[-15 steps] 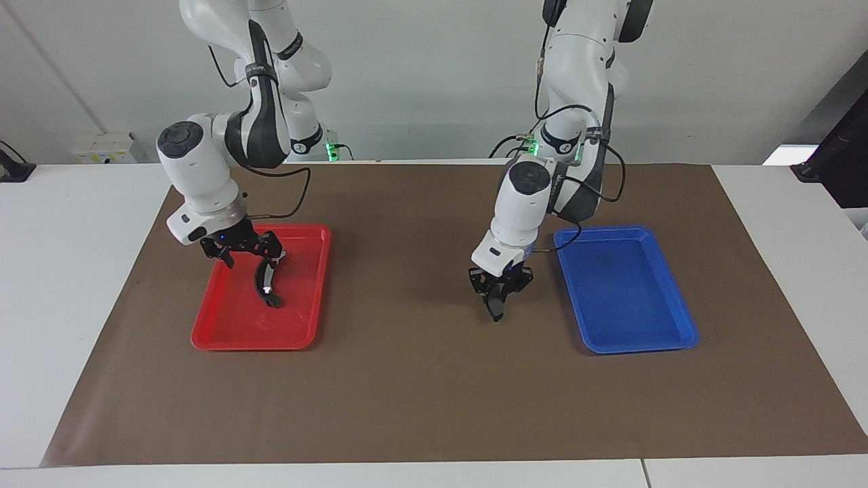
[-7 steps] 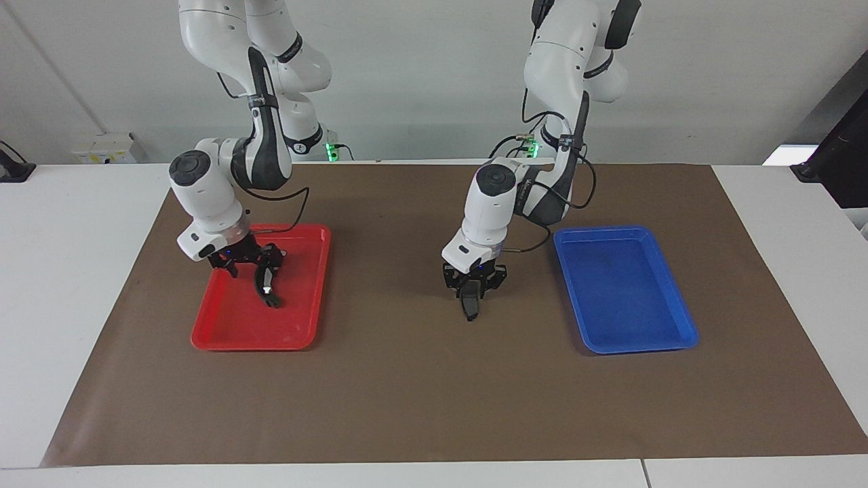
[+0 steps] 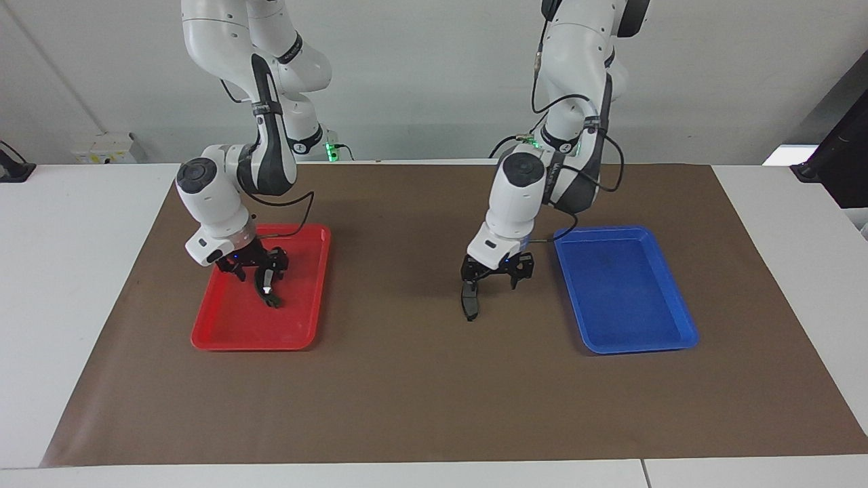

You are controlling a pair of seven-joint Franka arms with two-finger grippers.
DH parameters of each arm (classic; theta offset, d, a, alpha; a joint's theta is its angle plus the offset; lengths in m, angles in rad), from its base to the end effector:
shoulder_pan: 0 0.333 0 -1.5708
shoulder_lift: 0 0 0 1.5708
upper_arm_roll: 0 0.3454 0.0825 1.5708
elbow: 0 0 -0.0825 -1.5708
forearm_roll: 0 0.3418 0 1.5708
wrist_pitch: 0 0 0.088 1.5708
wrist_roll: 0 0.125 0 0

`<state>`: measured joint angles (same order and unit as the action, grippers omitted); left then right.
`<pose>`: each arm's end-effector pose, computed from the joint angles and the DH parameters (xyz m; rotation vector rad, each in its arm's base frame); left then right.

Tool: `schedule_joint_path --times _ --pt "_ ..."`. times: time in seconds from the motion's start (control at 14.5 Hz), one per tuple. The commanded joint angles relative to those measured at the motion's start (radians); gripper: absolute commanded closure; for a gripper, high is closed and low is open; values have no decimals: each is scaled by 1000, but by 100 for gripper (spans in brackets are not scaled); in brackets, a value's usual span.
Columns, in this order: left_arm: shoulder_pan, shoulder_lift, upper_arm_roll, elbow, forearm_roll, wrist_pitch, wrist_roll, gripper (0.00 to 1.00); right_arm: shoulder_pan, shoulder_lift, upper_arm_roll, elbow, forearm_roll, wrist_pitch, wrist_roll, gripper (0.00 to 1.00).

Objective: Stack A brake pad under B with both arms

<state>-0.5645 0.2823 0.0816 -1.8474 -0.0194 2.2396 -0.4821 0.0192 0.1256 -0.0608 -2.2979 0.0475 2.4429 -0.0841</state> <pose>0.5381 -0.2875 0.4164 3.0920 0.0091 0.1568 0.5022 -0.0200 0.3391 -3.1194 -0.0109 -0.0330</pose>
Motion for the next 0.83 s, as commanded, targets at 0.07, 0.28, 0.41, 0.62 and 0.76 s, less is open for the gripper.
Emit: schedule_joint_path --times 0.07,0.28,0.41,0.62,0.76 --pt "193 -138 -6 -36 13 -130 224 2 -7 -6 6 -5 23 1 -34 55" --pt "320 -202 -6 -21 13 -240 414 2 8 -6 9 35 25 -48 -25 95" --pt "371 -232 -3 8 13 -334 506 2 18 -6 9 60 25 -74 -17 100" --pt "439 -253 -2 81 12 -457 591 2 67 -4 9 165 25 -195 39 100" --pt "468 -252 -2 149 12 -544 635 2 114 12 9 251 23 -272 130 100"
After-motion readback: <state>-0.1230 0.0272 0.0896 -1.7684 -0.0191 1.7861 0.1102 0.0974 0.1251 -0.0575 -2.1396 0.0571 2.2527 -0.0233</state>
